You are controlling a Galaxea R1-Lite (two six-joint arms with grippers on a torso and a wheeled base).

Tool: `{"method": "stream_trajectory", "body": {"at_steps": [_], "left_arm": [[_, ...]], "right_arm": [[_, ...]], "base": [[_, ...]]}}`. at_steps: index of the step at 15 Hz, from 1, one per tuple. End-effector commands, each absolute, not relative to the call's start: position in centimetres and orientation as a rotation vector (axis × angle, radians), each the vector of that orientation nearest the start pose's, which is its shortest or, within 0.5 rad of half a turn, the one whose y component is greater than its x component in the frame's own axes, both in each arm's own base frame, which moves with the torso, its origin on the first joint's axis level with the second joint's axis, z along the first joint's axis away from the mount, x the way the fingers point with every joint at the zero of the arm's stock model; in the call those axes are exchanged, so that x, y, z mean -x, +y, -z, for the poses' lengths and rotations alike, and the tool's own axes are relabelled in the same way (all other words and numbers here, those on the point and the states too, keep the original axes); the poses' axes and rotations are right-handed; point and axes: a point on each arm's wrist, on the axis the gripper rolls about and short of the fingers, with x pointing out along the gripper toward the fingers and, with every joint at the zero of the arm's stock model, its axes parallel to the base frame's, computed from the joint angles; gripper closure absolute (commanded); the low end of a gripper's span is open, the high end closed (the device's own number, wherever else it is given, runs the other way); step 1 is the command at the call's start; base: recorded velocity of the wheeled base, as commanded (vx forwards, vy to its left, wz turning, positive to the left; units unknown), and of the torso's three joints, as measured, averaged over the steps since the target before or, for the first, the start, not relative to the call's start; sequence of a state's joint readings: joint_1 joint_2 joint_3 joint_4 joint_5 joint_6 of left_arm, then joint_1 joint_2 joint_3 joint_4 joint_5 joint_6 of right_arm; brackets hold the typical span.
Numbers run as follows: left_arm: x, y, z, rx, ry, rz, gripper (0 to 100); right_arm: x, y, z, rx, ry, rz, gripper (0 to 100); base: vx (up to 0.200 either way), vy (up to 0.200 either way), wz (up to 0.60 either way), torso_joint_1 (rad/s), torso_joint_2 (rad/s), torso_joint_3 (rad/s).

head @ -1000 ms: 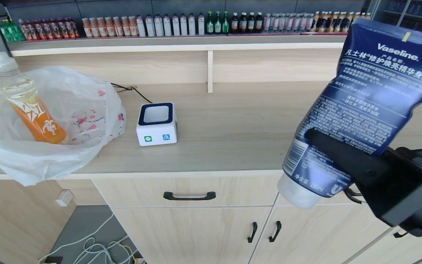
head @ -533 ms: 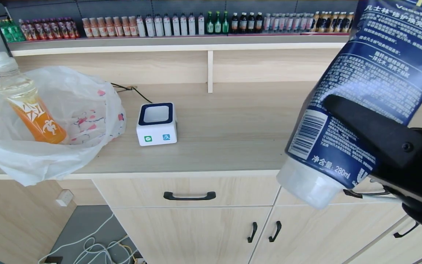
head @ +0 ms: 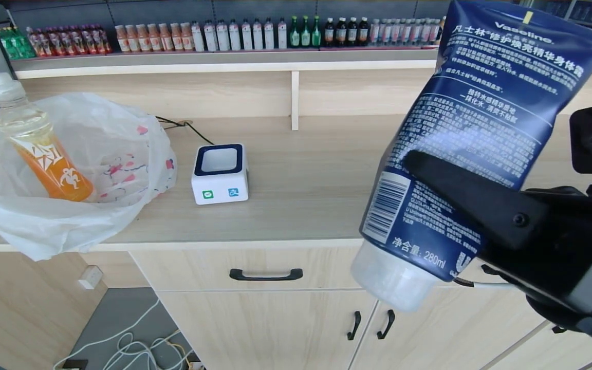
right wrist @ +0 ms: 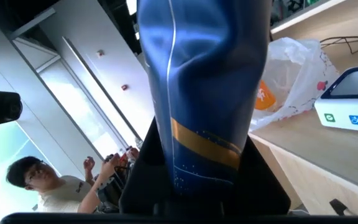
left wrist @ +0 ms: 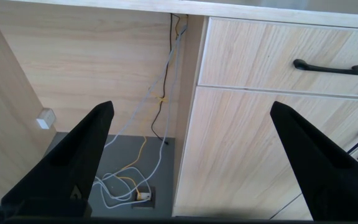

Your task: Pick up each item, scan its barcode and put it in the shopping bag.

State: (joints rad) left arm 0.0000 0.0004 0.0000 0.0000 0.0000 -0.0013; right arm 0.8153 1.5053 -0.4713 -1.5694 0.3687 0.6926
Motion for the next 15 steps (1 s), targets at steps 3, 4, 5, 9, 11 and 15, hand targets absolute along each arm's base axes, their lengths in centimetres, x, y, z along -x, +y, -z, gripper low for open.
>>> {"method": "stream_trajectory", "body": {"at_steps": [3,4,5,9,11,15], "left_arm": [[2.28,0.00,-7.55,0.002,0.000,0.000,0],[2.28,0.00,-7.55,0.002,0.000,0.000,0],[2.28,0.00,-7.55,0.002,0.000,0.000,0],[2.28,0.00,-7.55,0.002,0.000,0.000,0],[2.28,0.00,-7.55,0.002,0.000,0.000,0],[2.28,0.00,-7.55,0.002,0.000,0.000,0]], "right_arm": [[-14.68,17.25,-23.50,-0.716,-0.108,-1.316,100],[-14.71,17.29,-23.51,-0.718,-0.107,-1.316,100],[-14.76,17.34,-23.44,-0.716,-0.105,-1.315,100],[-14.54,17.10,-23.39,-0.717,-0.102,-1.315,100],[-14.44,16.99,-23.52,-0.718,-0.109,-1.316,100],[-14.40,16.95,-23.66,-0.719,-0.115,-1.318,100]], "base": [[0.000,0.000,0.00,0.000,0.00,0.000],[0.000,0.000,0.00,0.000,0.00,0.000],[0.000,0.000,0.00,0.000,0.00,0.000],[0.000,0.000,0.00,0.000,0.00,0.000],[0.000,0.000,0.00,0.000,0.00,0.000],[0.000,0.000,0.00,0.000,0.00,0.000]]}}
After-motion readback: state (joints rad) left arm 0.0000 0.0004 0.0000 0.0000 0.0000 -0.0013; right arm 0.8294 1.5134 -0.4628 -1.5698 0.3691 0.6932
